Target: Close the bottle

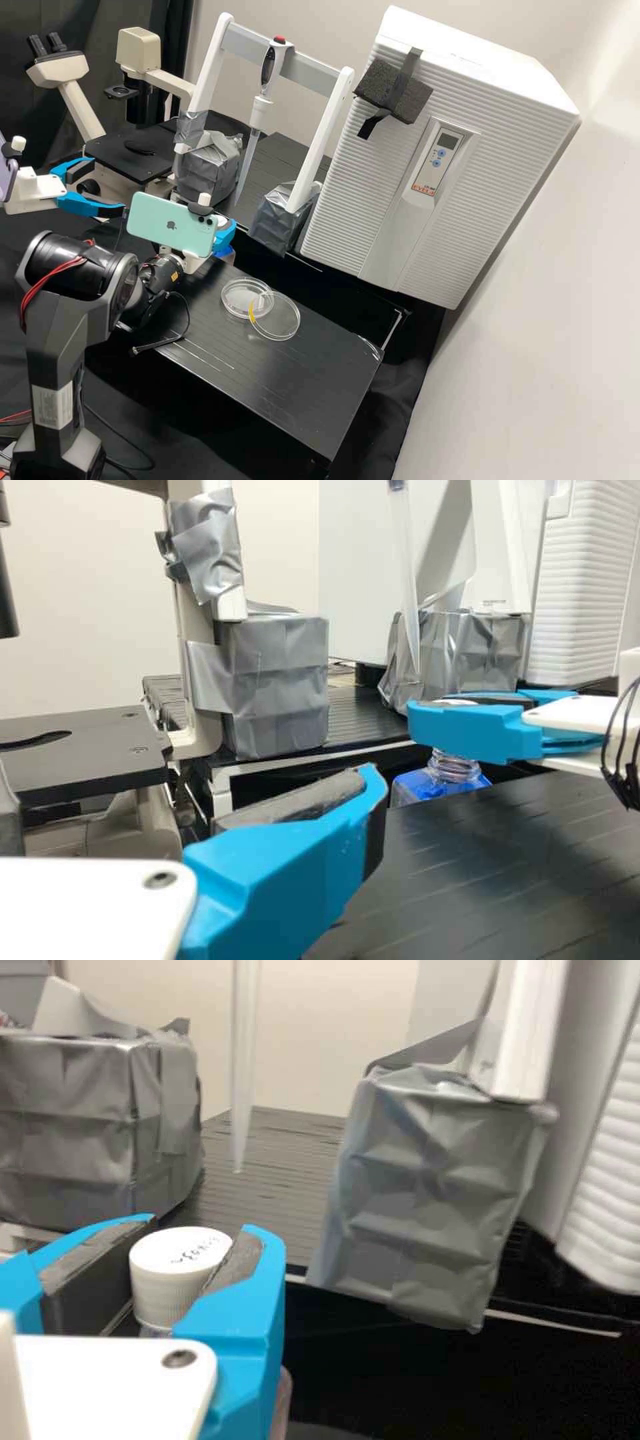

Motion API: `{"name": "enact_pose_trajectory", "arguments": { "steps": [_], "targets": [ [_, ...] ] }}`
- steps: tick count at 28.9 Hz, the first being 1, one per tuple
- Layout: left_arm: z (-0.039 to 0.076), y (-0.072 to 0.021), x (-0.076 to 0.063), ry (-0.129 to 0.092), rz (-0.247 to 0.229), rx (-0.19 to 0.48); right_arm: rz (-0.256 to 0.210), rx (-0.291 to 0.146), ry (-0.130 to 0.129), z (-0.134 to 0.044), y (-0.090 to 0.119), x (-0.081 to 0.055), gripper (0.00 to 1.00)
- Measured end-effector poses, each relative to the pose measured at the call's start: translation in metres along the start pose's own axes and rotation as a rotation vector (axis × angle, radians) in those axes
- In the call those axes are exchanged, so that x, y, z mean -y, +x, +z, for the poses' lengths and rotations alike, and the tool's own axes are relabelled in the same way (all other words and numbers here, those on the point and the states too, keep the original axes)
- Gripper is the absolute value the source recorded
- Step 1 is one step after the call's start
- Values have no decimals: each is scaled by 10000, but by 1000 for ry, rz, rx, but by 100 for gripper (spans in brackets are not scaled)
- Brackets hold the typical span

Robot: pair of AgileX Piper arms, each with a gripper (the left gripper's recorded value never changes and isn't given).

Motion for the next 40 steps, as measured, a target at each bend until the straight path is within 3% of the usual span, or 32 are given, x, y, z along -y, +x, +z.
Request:
{"name": "enact_pose_trajectory", "arguments": {
  "steps": [20, 40],
  "targets": [
    [-5, 0, -2, -3, 2, -5, -19, 7, 2, -6, 81, 56, 0],
    [-5, 0, -2, -3, 2, -5, 17, -11, 5, -37, 65, -34, 0]
  ]
}}
